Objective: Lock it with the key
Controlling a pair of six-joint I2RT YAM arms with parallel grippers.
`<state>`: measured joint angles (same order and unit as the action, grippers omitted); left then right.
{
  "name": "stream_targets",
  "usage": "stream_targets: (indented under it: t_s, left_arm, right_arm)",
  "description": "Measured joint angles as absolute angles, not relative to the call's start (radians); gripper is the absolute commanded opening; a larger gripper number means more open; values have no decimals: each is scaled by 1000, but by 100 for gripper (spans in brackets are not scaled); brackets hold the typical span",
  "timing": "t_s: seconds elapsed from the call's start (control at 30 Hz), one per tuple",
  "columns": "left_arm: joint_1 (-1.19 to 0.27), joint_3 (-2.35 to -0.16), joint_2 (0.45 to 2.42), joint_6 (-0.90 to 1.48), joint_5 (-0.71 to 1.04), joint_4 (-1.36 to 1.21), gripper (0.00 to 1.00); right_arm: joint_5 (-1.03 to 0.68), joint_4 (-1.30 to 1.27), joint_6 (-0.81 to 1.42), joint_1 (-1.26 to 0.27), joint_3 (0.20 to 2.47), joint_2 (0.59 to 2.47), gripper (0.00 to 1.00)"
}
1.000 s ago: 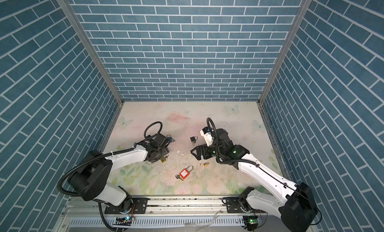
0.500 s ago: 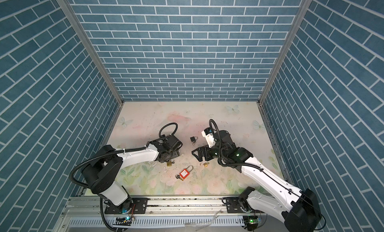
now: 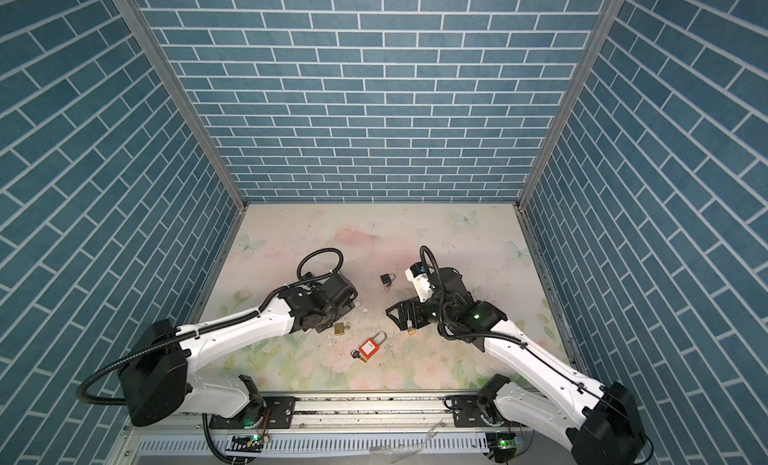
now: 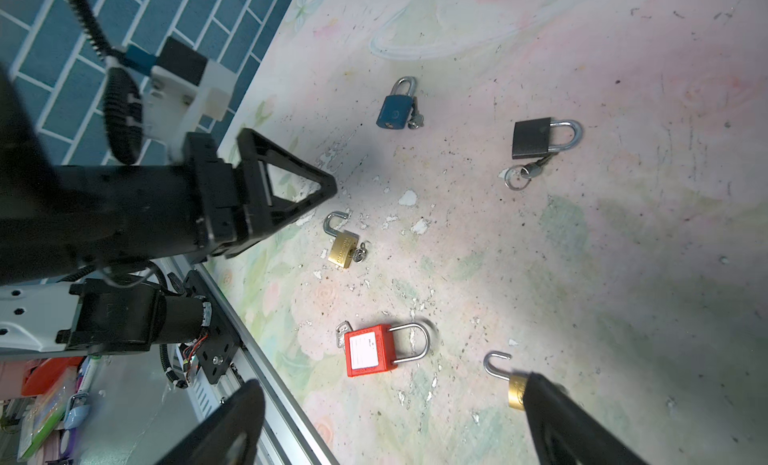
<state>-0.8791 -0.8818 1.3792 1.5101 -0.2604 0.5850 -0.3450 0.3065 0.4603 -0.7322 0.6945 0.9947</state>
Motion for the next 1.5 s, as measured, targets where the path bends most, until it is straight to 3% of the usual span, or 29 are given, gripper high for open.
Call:
stream_targets:
  t_s: [0.23,0.4,1.03,1.5]
  left_arm:
    - [-984,-883,1377,1889,-207,669,70]
    - [-997,-883,1416,2006,-193,693,68]
    - [-899,-944,1635,2062,-144,678,66]
    - [-849,-1089,1782,2067,-101,747,59]
  right_arm:
    - [-345,299,459,-732,685,975,97]
    - [-352,296,456,-732,685,974,97]
    - [-432,272,444,-732,670,1012,97]
    - [-463,244,437,-732,649,1034,97]
